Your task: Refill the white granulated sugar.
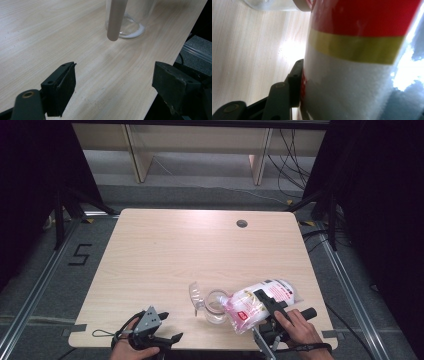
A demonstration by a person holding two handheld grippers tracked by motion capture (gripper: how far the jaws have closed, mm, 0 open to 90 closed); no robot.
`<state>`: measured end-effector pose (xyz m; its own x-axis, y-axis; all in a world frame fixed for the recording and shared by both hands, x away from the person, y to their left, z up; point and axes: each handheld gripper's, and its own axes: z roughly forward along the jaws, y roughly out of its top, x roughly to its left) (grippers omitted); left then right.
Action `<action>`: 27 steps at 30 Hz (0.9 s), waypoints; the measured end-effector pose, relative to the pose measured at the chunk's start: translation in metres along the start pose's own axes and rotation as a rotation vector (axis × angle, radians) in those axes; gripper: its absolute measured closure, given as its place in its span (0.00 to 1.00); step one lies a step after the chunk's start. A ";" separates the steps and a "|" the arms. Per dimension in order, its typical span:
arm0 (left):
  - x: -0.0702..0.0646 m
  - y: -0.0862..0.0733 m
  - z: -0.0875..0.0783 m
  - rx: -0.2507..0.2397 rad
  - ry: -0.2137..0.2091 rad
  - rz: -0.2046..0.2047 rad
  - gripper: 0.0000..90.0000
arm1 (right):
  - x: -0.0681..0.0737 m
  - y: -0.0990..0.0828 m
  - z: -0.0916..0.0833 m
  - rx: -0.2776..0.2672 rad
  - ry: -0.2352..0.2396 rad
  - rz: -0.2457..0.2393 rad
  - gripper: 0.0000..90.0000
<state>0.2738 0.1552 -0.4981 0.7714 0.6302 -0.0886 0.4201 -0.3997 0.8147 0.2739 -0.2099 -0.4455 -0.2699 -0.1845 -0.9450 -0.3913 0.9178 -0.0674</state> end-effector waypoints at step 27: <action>-0.004 0.000 0.002 -0.022 -0.004 -0.028 0.21 | -0.001 0.006 0.000 0.016 -0.034 -0.118 0.58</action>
<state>0.2717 0.1515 -0.4992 0.7613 0.6384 -0.1136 0.4310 -0.3673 0.8242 0.2718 -0.2048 -0.4452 -0.1929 -0.2802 -0.9404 -0.4043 0.8959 -0.1840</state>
